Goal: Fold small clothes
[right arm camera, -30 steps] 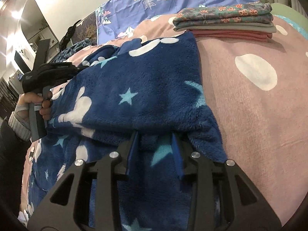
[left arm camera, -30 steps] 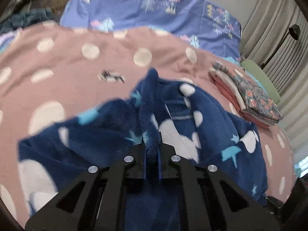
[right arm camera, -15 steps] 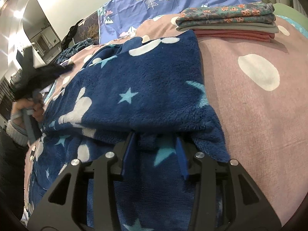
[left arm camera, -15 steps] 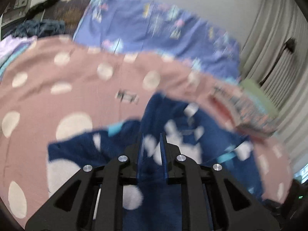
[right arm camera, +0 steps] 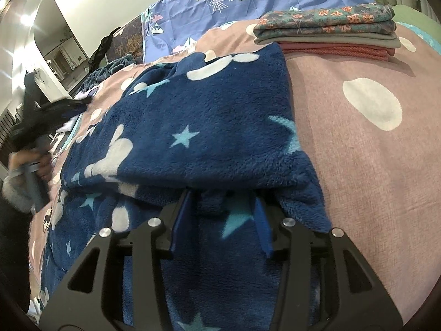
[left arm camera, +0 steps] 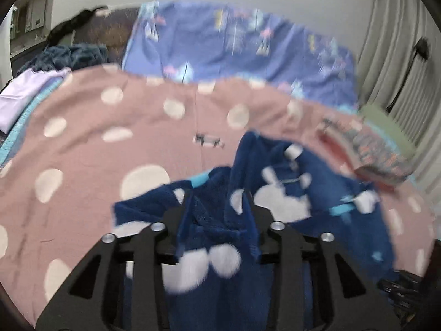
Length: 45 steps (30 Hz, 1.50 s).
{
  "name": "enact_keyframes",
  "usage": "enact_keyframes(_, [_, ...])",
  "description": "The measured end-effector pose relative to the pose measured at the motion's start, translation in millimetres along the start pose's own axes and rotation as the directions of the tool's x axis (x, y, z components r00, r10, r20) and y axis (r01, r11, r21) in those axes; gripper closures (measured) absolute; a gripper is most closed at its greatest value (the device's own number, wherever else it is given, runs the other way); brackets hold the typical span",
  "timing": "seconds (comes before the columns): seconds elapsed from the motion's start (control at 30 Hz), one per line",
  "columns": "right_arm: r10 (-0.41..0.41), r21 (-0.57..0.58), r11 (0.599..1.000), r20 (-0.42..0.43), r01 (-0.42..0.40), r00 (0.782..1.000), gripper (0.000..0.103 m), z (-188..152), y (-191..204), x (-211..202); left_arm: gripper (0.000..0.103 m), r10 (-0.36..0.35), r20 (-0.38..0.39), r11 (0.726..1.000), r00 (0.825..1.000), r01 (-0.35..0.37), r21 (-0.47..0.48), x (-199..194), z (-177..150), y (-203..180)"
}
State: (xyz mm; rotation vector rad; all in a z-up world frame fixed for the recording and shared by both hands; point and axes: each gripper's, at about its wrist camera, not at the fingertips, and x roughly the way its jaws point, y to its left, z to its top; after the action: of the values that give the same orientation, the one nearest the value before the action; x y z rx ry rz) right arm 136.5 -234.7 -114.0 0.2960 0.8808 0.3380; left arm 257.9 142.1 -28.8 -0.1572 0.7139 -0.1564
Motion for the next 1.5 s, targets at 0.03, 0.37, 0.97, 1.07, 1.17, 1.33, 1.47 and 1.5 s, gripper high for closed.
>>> enact_keyframes(0.03, [0.003, 0.003, 1.0, 0.0, -0.003, 1.0, 0.058, 0, -1, 0, 0.06, -0.022, 0.019, 1.0, 1.0, 0.022, 0.008, -18, -6, 1])
enact_keyframes(0.37, [-0.044, 0.061, 0.997, 0.044, 0.041, 0.998, 0.056, -8, 3, -32, 0.04, 0.098, -0.075, 0.955, 0.992, -0.072, 0.289, -70, -146, -14])
enact_keyframes(0.97, [-0.077, 0.013, 0.997, 0.074, 0.076, 0.994, 0.055, -17, 4, -73, 0.03, 0.092, -0.075, 0.994, 0.993, -0.087, 0.07, -117, -155, 42])
enact_keyframes(1.07, [0.029, 0.026, 0.999, 0.046, -0.031, 0.999, 0.058, -35, 5, -97, 0.026, 0.074, -0.078, 0.997, 0.994, -0.072, 0.032, -138, -169, 54])
enact_keyframes(1.17, [0.176, 0.004, 0.984, -0.068, -0.176, 0.982, 0.069, -64, 27, -105, 0.026, 0.066, -0.119, 0.998, 0.991, -0.066, 0.003, -148, -187, 60])
enact_keyframes(1.33, [0.377, -0.086, 0.906, -0.283, -0.415, 0.882, 0.07, -122, 85, -114, 0.026, 0.046, -0.14, 0.999, 0.989, -0.044, 0.013, -171, -215, 54])
enact_keyframes(1.47, [0.446, -0.082, 0.855, -0.389, -0.512, 0.806, 0.069, -159, 111, -117, 0.026, 0.047, -0.131, 0.999, 0.99, -0.05, -0.014, -190, -237, 57])
enact_keyframes(1.5, [0.456, -0.07, 0.849, -0.405, -0.524, 0.793, 0.067, -165, 114, -114, 0.026, 0.047, -0.13, 0.999, 0.99, -0.05, -0.021, -194, -242, 57])
